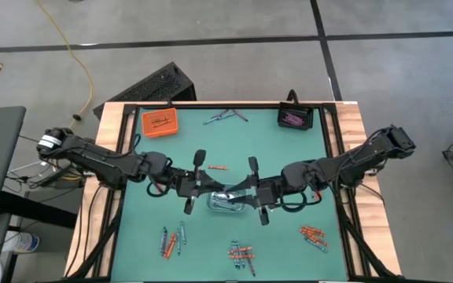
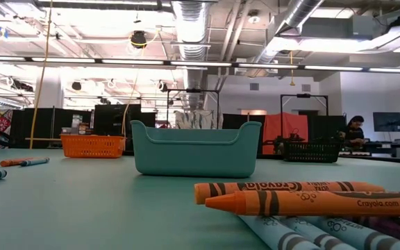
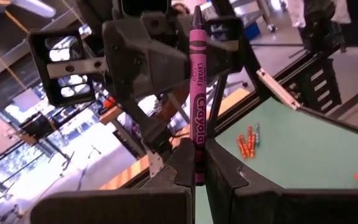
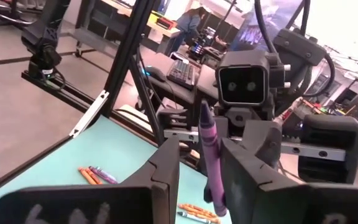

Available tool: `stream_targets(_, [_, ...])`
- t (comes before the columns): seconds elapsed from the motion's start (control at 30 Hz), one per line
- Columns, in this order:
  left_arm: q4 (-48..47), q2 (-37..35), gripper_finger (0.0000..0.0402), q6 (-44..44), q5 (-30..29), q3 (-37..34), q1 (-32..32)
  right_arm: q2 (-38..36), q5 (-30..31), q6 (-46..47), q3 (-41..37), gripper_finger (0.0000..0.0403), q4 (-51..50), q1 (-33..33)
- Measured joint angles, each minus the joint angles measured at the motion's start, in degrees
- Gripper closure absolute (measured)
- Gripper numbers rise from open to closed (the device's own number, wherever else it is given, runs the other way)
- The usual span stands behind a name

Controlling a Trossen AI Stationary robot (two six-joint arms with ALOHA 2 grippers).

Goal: Sort crayons
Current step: Put the violet crayon into the black bin

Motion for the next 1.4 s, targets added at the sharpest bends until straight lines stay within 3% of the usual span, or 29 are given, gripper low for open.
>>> stream_targets(0.87, [1.4,-0.1,0.0401,1.0,1.0,0.0,0.8,0.1,-3.3,1.7,0.0,0.0323,3.7,-3.3])
stream_targets(1.17, [2.4,1.0,0.0401,1.9,-0.1,0.0,1.0,0.1,-3.3,0.9,0.0,0.0390,3.0,-3.4])
stream_targets(1.4, [3.4,2.6,0.0401,2.1,-0.7,0.0,1.0,0.2,-2.6,-0.3,-0.1,0.0400,2.4,-3.3])
